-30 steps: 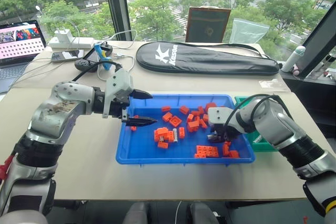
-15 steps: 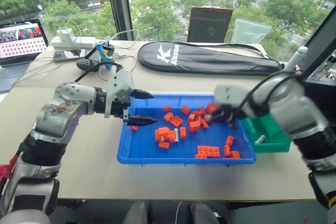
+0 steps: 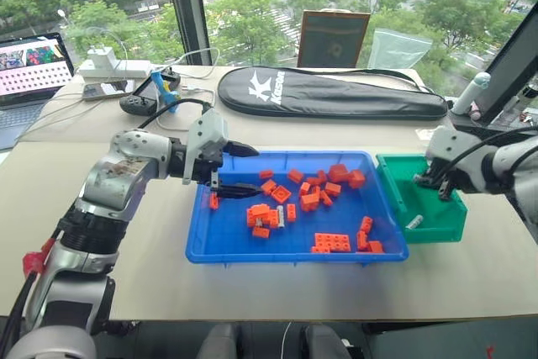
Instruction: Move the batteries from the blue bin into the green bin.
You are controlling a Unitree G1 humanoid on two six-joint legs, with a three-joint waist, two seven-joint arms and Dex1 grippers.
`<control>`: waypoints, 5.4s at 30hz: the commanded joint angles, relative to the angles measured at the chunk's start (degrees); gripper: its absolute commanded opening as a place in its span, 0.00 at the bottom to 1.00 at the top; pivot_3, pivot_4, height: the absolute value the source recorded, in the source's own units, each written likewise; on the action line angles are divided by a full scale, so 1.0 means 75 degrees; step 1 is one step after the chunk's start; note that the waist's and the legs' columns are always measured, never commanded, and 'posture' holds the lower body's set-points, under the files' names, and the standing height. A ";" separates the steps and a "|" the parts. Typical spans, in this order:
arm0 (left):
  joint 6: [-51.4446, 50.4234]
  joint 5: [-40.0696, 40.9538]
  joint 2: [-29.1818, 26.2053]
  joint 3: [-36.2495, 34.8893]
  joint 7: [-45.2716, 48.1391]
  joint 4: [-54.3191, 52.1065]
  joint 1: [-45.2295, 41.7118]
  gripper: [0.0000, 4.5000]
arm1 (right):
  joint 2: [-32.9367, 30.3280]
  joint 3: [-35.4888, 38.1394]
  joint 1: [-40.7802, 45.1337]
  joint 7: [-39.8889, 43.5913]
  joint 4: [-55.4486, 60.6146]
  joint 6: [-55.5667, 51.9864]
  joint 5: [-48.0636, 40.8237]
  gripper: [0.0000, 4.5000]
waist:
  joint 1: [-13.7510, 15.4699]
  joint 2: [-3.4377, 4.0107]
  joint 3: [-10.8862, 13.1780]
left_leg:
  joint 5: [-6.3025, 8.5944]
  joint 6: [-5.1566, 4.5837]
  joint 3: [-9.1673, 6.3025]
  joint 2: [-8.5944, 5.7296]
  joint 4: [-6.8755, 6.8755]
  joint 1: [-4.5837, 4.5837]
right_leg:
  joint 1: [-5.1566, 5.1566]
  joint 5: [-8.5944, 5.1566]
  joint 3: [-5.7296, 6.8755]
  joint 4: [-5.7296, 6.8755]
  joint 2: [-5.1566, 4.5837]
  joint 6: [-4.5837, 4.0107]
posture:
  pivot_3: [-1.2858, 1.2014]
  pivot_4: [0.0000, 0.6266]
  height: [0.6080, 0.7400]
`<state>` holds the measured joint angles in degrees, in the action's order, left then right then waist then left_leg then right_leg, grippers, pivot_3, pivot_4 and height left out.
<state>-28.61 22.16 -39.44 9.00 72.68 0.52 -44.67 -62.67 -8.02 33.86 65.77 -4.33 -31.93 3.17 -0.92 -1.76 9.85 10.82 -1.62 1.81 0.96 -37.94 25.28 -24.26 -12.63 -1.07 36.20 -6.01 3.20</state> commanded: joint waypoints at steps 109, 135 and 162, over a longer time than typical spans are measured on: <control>-0.1443 0.1214 -0.1726 -0.1358 -0.0626 -0.2325 0.1558 1.00 | 0.4853 -0.2812 0.1703 0.0306 -0.1152 0.1428 -0.0194 0.99 | 0.0006 0.0001 0.0001 | -0.0001 0.0004 -0.0027 0.0020 -0.0007 0.0007 | 0.0005 0.0001 0.0003 -0.0001 0.0037 -0.0003 | 0.52 0.24 1.00; -0.0901 0.0838 -0.1312 -0.0793 -0.0472 -0.1679 0.1039 1.00 | 0.3550 -0.1905 0.1486 0.0613 0.0727 -0.0002 -0.0648 0.06 | 0.0015 0.0001 0.0001 | -0.0001 0.0004 -0.0026 0.0020 -0.0007 0.0005 | 0.0005 0.0001 0.0002 0.0000 0.0037 -0.0004 | 0.52 0.24 1.00; -0.0454 0.0508 -0.0710 -0.0329 -0.0165 -0.0977 0.0429 1.00 | 0.0746 0.0714 0.1018 -0.0673 -0.0744 -0.0288 -0.1077 0.49 | 0.0012 0.0003 0.0002 | 0.0000 0.0002 -0.0012 0.0015 -0.0006 0.0006 | 0.0003 0.0000 -0.0011 -0.0006 0.0030 -0.0005 | 0.52 0.24 1.00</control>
<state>-33.01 26.12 -44.64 7.04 70.93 -6.40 -40.16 -56.61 -5.30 40.87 61.68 -11.73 -34.41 -4.68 -0.84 -1.74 9.87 10.82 -1.60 1.72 1.06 -37.98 25.33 -24.24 -12.63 -1.15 36.15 -5.79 3.16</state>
